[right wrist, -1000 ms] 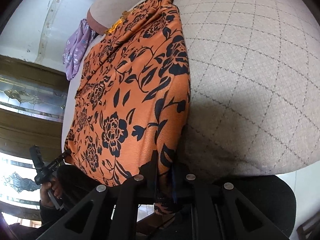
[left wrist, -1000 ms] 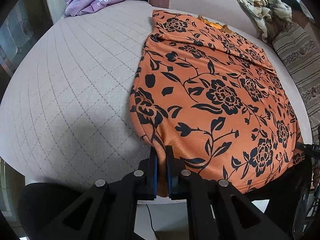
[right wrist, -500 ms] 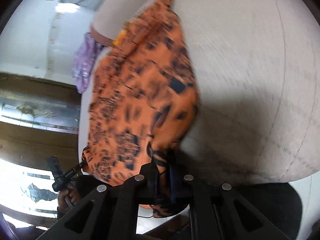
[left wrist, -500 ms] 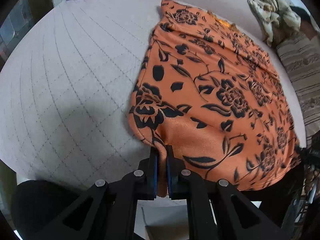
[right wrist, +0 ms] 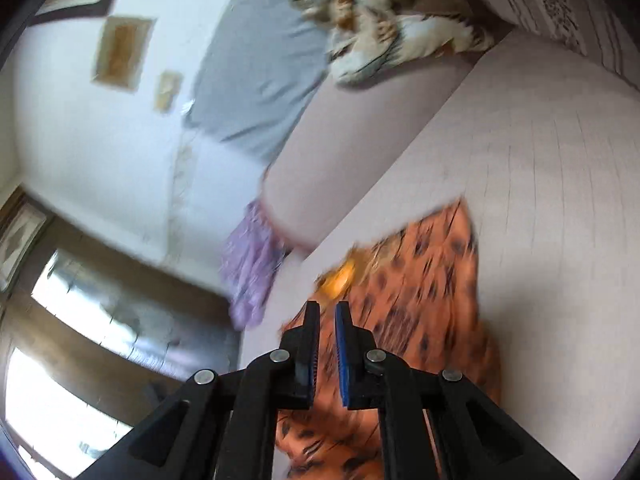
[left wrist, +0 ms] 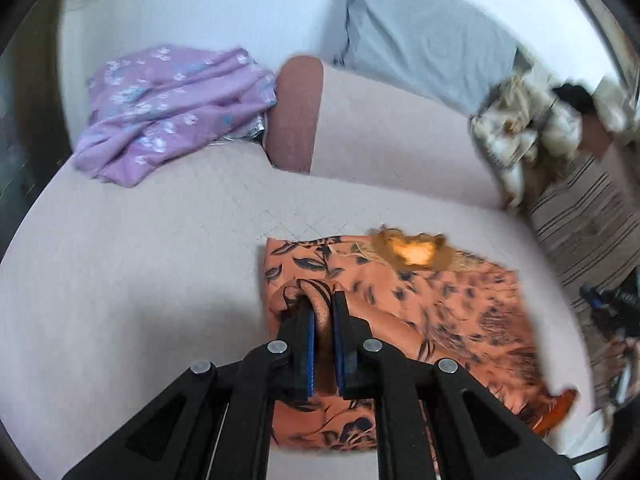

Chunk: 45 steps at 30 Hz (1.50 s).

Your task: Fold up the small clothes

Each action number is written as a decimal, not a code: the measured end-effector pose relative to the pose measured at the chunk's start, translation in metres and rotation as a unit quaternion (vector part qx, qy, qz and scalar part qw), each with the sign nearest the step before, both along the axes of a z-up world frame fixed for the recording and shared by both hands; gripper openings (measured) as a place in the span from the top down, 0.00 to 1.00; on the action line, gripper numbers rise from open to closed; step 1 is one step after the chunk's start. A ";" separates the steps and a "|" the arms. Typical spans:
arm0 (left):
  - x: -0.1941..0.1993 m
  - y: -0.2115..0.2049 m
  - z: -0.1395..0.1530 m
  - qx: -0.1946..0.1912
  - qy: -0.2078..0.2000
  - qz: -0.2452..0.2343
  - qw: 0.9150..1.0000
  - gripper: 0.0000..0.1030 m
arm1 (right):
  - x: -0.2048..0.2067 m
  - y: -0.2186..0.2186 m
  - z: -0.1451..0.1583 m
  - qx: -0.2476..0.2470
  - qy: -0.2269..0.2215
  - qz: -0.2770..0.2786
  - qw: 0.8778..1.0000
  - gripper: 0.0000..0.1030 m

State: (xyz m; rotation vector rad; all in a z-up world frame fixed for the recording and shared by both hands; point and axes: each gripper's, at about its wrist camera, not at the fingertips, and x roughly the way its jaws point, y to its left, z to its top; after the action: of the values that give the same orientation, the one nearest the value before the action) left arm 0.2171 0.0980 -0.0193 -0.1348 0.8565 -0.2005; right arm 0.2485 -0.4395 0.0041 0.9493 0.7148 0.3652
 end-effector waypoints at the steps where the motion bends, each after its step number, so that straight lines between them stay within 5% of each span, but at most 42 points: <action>1: 0.016 -0.004 -0.015 -0.001 0.026 0.011 1.000 0.92 | 0.015 0.004 -0.008 -0.025 0.022 -0.007 0.999 0.88; 3: 0.017 -0.007 -0.032 -0.020 0.032 0.003 0.999 0.92 | 0.021 0.026 -0.017 -0.059 0.028 0.025 0.998 0.80; 6: 0.009 -0.013 -0.050 0.010 0.033 0.000 0.999 0.92 | -0.006 0.070 -0.032 -0.120 0.044 0.105 0.986 0.25; 10: 0.002 -0.005 -0.056 0.001 0.046 0.004 0.999 0.92 | -0.056 0.116 -0.022 -0.274 -0.013 0.179 0.945 0.25; 16: -0.004 -0.010 -0.051 0.016 0.044 -0.007 0.999 0.92 | -0.049 0.169 -0.011 -0.373 -0.073 0.301 0.874 0.25; 17: -0.005 -0.012 -0.051 0.019 0.046 -0.011 0.999 0.92 | -0.044 0.174 -0.020 -0.380 -0.066 0.320 0.865 0.26; 18: -0.006 -0.013 -0.052 0.021 0.048 -0.013 0.999 0.92 | -0.037 0.183 -0.032 -0.378 -0.049 0.352 0.855 0.43; 19: -0.007 -0.013 -0.051 0.023 0.048 -0.014 0.998 0.92 | -0.027 0.194 -0.045 -0.376 -0.024 0.383 0.843 0.92; 21: -0.012 -0.011 -0.041 0.019 0.038 -0.022 0.999 0.92 | -0.020 0.200 -0.049 -0.382 -0.015 0.390 0.838 0.96; 24: -0.014 -0.008 -0.005 0.020 -0.015 -0.031 0.999 0.93 | -0.015 0.185 -0.012 -0.353 -0.064 0.340 0.869 0.96; 27: 0.011 -0.002 0.018 -0.002 -0.042 -0.016 0.999 0.93 | 0.011 0.136 0.025 -0.306 -0.098 0.226 0.920 0.96; 29: 0.042 -0.003 0.009 0.006 -0.030 -0.004 1.000 0.92 | 0.044 0.095 0.025 -0.269 -0.081 0.145 0.949 0.96; 31: 0.082 -0.011 -0.026 0.033 0.027 -0.003 0.999 0.87 | 0.081 0.068 0.000 -0.241 -0.033 0.093 0.966 0.92; 34: 0.125 -0.009 -0.095 0.040 0.134 0.003 0.990 0.74 | 0.111 0.051 -0.058 -0.271 0.046 0.046 0.960 0.92; 36: 0.116 0.005 -0.096 0.000 0.116 0.019 0.993 0.66 | 0.109 0.045 -0.085 -0.245 0.084 0.034 0.965 0.83; 37: 0.111 0.010 -0.093 0.001 0.106 0.029 0.994 0.48 | 0.100 0.045 -0.087 -0.246 0.077 0.031 0.966 0.62; 38: 0.102 0.017 -0.087 0.015 0.092 0.047 0.994 0.40 | 0.091 0.047 -0.085 -0.253 0.061 0.034 0.965 0.28; 39: 0.092 0.024 -0.080 0.020 0.077 0.060 0.995 0.36 | 0.079 0.047 -0.080 -0.264 0.053 0.026 0.963 0.20; 42: 0.060 0.046 -0.061 0.011 0.039 0.084 0.996 0.34 | 0.038 0.039 -0.069 -0.260 0.037 -0.023 0.965 0.18; 45: 0.018 0.057 -0.062 -0.020 0.039 0.100 0.994 0.34 | -0.009 0.047 -0.072 -0.184 0.038 -0.019 0.982 0.18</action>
State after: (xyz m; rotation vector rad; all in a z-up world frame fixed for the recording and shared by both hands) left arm 0.2355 0.1548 -0.0812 -0.2655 0.9118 -0.0249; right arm 0.2393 -0.3921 -0.0678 0.6282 0.8005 0.1537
